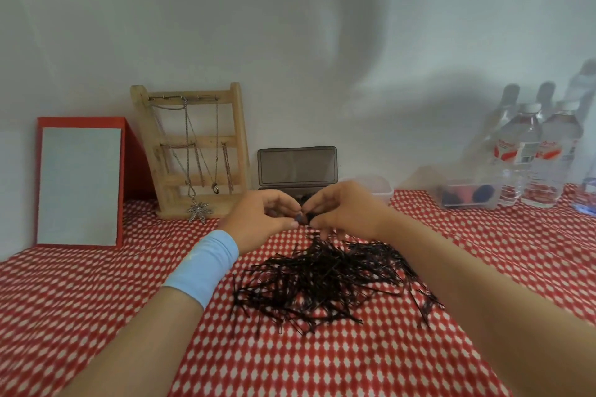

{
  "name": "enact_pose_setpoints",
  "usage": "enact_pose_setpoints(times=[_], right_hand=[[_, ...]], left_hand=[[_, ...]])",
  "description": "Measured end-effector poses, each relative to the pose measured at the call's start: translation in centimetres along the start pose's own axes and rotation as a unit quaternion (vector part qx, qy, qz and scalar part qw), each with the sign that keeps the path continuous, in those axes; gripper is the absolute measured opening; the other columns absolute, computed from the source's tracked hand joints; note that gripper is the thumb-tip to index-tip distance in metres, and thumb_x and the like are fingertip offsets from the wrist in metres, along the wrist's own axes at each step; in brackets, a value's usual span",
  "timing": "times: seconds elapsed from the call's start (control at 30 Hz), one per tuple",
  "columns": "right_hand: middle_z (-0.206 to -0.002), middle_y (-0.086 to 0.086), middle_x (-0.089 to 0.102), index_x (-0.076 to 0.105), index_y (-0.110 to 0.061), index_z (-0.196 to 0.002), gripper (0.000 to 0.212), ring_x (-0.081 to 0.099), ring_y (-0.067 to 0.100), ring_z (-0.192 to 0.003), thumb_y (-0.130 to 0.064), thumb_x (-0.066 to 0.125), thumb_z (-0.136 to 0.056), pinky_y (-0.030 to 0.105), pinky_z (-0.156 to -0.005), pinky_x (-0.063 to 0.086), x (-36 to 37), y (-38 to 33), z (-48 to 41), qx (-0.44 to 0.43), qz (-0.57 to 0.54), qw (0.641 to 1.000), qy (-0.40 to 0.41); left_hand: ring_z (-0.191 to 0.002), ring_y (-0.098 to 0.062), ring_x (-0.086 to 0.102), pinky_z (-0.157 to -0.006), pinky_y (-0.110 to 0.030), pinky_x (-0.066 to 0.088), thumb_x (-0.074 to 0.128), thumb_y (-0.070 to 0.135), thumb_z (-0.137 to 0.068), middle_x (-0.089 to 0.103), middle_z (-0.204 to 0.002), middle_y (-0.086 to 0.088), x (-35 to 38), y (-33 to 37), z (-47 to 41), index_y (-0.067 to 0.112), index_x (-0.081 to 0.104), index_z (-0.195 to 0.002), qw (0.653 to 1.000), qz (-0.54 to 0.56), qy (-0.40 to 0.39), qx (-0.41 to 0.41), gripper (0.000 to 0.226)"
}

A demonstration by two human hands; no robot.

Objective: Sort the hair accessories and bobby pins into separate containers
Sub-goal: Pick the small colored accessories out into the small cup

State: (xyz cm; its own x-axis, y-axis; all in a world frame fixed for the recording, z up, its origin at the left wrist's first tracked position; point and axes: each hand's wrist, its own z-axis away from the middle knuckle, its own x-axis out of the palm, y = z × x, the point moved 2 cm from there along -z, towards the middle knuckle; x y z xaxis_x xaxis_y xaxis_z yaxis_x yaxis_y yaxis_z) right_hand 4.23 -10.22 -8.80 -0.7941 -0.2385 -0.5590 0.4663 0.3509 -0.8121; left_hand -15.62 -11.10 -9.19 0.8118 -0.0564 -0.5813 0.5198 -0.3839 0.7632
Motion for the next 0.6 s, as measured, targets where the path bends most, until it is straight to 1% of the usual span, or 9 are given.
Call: enact_pose_setpoints(times=[0.07, 0.13, 0.2, 0.23, 0.3, 0.37, 0.43, 0.53, 0.6], right_hand=[[-0.084, 0.0, 0.078, 0.076, -0.013, -0.101, 0.015, 0.073, 0.016, -0.066, -0.006, 0.075, -0.088, 0.023, -0.053, 0.055, 0.9, -0.3, -1.3, -0.011, 0.011, 1.0, -0.001], [-0.08, -0.006, 0.076, 0.077, -0.017, -0.099, 0.014, 0.07, 0.011, -0.061, -0.008, 0.074, -0.089, 0.021, -0.051, 0.053, 1.8, -0.6, -2.7, -0.021, 0.027, 0.999, 0.003], [-0.085, -0.008, 0.074, 0.076, -0.022, -0.099, 0.017, 0.069, 0.01, -0.061, -0.008, 0.073, -0.09, 0.021, -0.054, 0.054, 2.5, -0.9, -3.8, -0.023, 0.038, 0.999, 0.01], [-0.089, -0.008, 0.074, 0.076, -0.024, -0.099, 0.018, 0.069, 0.011, -0.061, -0.008, 0.073, -0.09, 0.021, -0.056, 0.055, 2.9, -1.1, -4.4, -0.023, 0.042, 0.999, 0.012], [-0.099, -0.009, 0.072, 0.074, -0.023, -0.102, 0.02, 0.069, 0.011, -0.06, -0.006, 0.072, -0.091, 0.02, -0.061, 0.056, 3.5, -1.3, -5.5, -0.026, 0.054, 0.998, 0.012], [-0.105, -0.01, 0.071, 0.073, -0.021, -0.104, 0.022, 0.07, 0.012, -0.059, -0.005, 0.072, -0.09, 0.021, -0.064, 0.058, 3.9, -1.3, -6.4, -0.032, 0.065, 0.997, 0.016], [-0.105, -0.009, 0.073, 0.073, -0.023, -0.104, 0.023, 0.068, 0.012, -0.057, -0.005, 0.073, -0.089, 0.023, -0.065, 0.059, 4.0, -1.0, -7.0, -0.029, 0.07, 0.997, 0.024], [-0.101, -0.011, 0.073, 0.073, -0.026, -0.104, 0.019, 0.064, 0.005, -0.054, -0.012, 0.073, -0.091, 0.018, -0.064, 0.056, 3.3, -0.1, -7.8, -0.021, 0.106, 0.992, 0.062], [-0.108, -0.011, 0.072, 0.074, -0.026, -0.111, 0.021, 0.056, -0.004, -0.055, -0.016, 0.07, -0.093, 0.019, -0.072, 0.053, 2.2, 0.7, -8.2, -0.022, 0.149, 0.983, 0.107]], left_hand=[[-0.079, 0.004, 0.064, -0.072, -0.013, 0.046, 0.076, 0.013, -0.083, 0.071, -0.085, 0.016, -1.5, -0.9, -0.2, 0.027, 0.073, -0.091, 0.998, -0.064, 0.026, -0.009, 0.017], [-0.081, 0.005, 0.059, -0.069, -0.014, 0.04, 0.073, 0.016, -0.085, 0.067, -0.088, 0.02, -3.2, -2.4, -0.3, 0.033, 0.071, -0.09, 0.989, -0.135, 0.051, -0.026, 0.018], [-0.081, 0.003, 0.057, -0.067, -0.016, 0.039, 0.072, 0.017, -0.086, 0.066, -0.09, 0.021, -4.7, -3.8, -0.4, 0.037, 0.069, -0.088, 0.98, -0.179, 0.067, -0.045, 0.021], [-0.081, 0.002, 0.057, -0.068, -0.017, 0.042, 0.072, 0.018, -0.086, 0.067, -0.091, 0.021, -5.3, -4.5, -0.5, 0.038, 0.069, -0.087, 0.977, -0.193, 0.069, -0.053, 0.021], [-0.081, 0.0, 0.058, -0.077, -0.024, 0.05, 0.072, 0.019, -0.086, 0.067, -0.091, 0.022, -6.0, -5.7, -0.7, 0.039, 0.071, -0.087, 0.974, -0.21, 0.053, -0.07, 0.02], [-0.084, 0.0, 0.059, -0.085, -0.029, 0.053, 0.071, 0.022, -0.087, 0.067, -0.094, 0.022, -6.3, -6.4, -1.1, 0.037, 0.073, -0.093, 0.971, -0.221, 0.035, -0.08, 0.016], [-0.088, 0.0, 0.059, -0.088, -0.028, 0.051, 0.069, 0.024, -0.089, 0.066, -0.1, 0.02, -6.1, -6.3, -1.5, 0.034, 0.074, -0.102, 0.973, -0.216, 0.041, -0.073, 0.016], [-0.093, 0.0, 0.058, -0.09, -0.025, 0.048, 0.064, 0.022, -0.093, 0.065, -0.1, 0.021, -5.2, -5.7, -2.6, 0.034, 0.073, -0.104, 0.977, -0.203, 0.047, -0.047, 0.019], [-0.097, -0.003, 0.06, -0.093, -0.026, 0.047, 0.06, 0.02, -0.095, 0.067, -0.105, 0.017, -4.2, -4.9, -3.3, 0.032, 0.072, -0.107, 0.978, -0.203, 0.029, -0.028, 0.021]])
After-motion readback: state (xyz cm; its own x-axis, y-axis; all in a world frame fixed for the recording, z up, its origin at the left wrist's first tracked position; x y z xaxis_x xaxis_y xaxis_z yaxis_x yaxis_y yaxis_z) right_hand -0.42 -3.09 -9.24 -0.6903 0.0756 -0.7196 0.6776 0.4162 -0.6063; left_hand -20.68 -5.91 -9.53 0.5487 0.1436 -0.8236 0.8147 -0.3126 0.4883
